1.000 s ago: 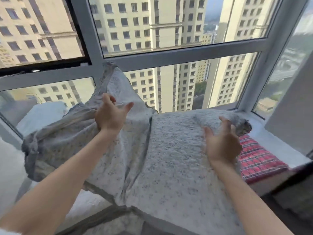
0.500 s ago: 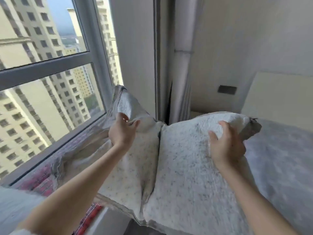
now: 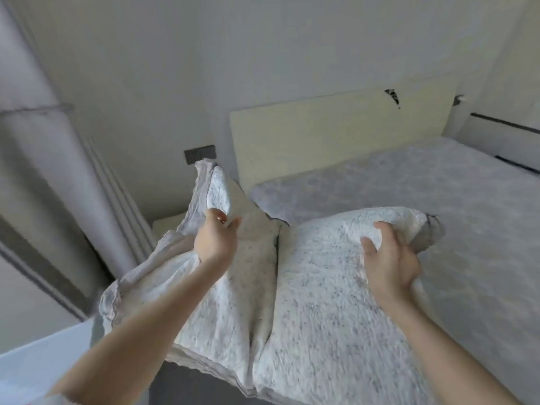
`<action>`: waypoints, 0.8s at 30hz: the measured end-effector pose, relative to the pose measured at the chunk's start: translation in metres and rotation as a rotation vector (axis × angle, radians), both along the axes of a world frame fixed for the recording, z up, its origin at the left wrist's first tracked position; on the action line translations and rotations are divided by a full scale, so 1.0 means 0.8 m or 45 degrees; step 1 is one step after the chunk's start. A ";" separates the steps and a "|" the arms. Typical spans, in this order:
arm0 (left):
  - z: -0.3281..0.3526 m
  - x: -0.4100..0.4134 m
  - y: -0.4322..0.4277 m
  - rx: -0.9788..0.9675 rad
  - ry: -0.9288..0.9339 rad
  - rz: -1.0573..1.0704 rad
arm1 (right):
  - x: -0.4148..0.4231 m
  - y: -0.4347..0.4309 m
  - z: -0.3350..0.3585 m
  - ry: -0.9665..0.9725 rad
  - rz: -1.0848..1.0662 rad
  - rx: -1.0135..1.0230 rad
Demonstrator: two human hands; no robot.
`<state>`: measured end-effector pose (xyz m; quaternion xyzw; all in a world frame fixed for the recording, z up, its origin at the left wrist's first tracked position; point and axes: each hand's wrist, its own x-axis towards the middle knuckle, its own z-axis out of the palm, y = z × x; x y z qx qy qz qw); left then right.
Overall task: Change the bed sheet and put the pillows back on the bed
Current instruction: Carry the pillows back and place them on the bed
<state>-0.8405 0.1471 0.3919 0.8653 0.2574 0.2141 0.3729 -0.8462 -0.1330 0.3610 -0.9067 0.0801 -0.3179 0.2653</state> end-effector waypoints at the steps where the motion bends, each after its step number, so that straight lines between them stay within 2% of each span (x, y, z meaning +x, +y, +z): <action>1: -0.003 0.029 -0.007 0.007 0.009 -0.077 | 0.009 -0.006 -0.007 0.005 -0.055 0.001; 5: -0.024 0.130 -0.047 0.046 0.043 -0.305 | 0.048 -0.041 -0.034 0.085 -0.296 0.001; 10: -0.067 0.266 -0.100 0.006 0.157 -0.444 | 0.143 -0.097 -0.069 0.135 -0.423 -0.066; 17: -0.124 0.436 -0.163 -0.156 0.346 -0.458 | 0.322 -0.173 -0.100 0.241 -0.423 -0.242; 24: -0.176 0.567 -0.199 -0.391 0.449 -0.345 | 0.544 -0.222 -0.097 0.345 -0.291 -0.396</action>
